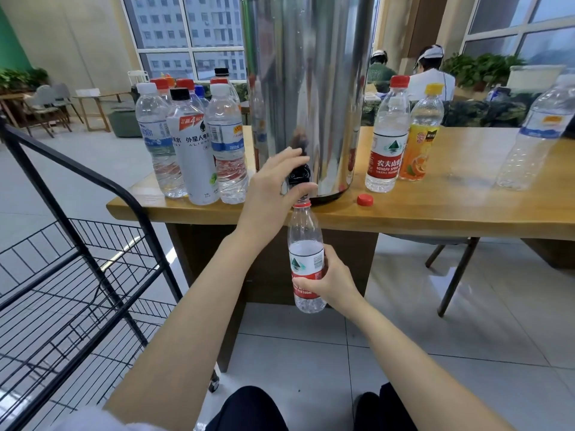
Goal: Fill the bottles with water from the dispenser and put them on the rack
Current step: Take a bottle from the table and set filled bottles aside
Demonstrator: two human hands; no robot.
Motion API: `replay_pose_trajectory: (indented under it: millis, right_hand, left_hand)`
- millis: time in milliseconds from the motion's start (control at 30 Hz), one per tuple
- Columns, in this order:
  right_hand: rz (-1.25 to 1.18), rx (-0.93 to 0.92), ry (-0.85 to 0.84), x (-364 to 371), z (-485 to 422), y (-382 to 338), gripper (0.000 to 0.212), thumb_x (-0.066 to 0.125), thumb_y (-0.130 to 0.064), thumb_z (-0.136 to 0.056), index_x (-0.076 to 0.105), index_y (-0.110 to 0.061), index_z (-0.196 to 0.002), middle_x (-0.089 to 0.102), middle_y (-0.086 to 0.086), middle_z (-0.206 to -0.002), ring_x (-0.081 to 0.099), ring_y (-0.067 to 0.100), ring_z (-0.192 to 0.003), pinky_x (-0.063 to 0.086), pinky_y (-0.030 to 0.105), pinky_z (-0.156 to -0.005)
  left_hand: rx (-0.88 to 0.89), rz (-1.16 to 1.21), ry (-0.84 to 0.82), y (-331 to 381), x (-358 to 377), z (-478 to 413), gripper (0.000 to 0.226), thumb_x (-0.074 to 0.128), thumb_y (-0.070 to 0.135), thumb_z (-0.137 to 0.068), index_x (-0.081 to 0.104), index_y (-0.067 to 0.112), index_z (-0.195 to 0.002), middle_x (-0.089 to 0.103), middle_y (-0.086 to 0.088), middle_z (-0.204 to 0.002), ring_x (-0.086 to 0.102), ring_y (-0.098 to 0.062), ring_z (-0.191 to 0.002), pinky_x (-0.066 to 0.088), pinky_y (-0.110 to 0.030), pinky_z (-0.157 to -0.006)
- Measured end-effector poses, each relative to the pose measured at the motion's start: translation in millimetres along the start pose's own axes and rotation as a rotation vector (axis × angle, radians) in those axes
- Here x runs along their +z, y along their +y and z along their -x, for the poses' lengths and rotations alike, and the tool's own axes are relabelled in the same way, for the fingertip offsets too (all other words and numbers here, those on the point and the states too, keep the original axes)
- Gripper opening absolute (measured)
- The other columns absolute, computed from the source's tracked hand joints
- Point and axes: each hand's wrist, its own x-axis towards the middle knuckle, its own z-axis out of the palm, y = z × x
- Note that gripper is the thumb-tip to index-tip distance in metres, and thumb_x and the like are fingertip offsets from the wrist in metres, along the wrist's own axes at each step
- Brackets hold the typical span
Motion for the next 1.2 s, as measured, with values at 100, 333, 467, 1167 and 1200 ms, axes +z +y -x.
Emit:
replay_pose_trajectory:
  millis: [100, 333, 467, 1167, 1200]
  right_hand:
    - [0.0, 0.013, 0.002, 1.1, -2.3, 1.2, 0.079, 0.084, -0.027, -0.072, 0.038, -0.024, -0.136, 0.055, -0.006, -0.129, 0.054, 0.01, -0.114, 0.05, 0.03, -0.093]
    - [-0.027, 0.018, -0.001, 8.8, -5.3, 2.5, 0.078, 0.084, -0.028, -0.072, 0.038, -0.026, -0.135, 0.054, -0.011, -0.125, 0.054, 0.008, -0.111, 0.05, 0.03, -0.092]
    - [-0.063, 0.014, -0.011, 10.4, -5.8, 1.2, 0.076, 0.084, -0.026, -0.072, 0.038, -0.027, -0.133, 0.051, -0.017, -0.116, 0.053, 0.004, -0.105, 0.047, 0.022, -0.085]
    - [-0.045, -0.007, 0.048, 6.0, -14.0, 0.5, 0.069, 0.084, -0.023, -0.072, 0.042, -0.025, -0.127, 0.059, -0.006, -0.121, 0.057, 0.01, -0.107, 0.045, 0.012, -0.072]
    - [-0.041, -0.007, 0.052, 6.4, -14.1, 0.2, 0.068, 0.084, -0.024, -0.072, 0.042, -0.025, -0.126, 0.059, -0.006, -0.121, 0.057, 0.01, -0.107, 0.045, 0.011, -0.07]
  left_hand:
    - [0.021, -0.003, -0.036, -6.4, 6.4, -1.4, 0.037, 0.062, 0.021, -0.094, 0.062, 0.01, -0.129, 0.056, -0.009, -0.14, 0.047, -0.023, -0.135, 0.036, -0.039, -0.115]
    - [0.038, 0.029, 0.038, -12.1, 15.6, 2.2, 0.033, 0.061, 0.022, -0.094, 0.064, 0.007, -0.124, 0.06, -0.01, -0.134, 0.051, -0.018, -0.13, 0.026, 0.0, -0.104]
    - [0.046, 0.062, 0.069, -13.6, 18.8, 2.2, 0.033, 0.06, 0.024, -0.095, 0.065, 0.007, -0.122, 0.061, -0.01, -0.132, 0.051, -0.016, -0.128, 0.028, -0.002, -0.104]
    - [0.013, 0.202, 0.051, -17.2, 16.4, 2.0, 0.035, 0.061, 0.031, -0.092, 0.066, 0.008, -0.118, 0.061, -0.006, -0.132, 0.051, -0.012, -0.128, 0.035, -0.011, -0.106]
    - [0.012, 0.205, 0.053, -17.2, 16.4, 1.3, 0.035, 0.062, 0.032, -0.092, 0.067, 0.008, -0.117, 0.062, -0.006, -0.131, 0.052, -0.012, -0.127, 0.036, -0.012, -0.105]
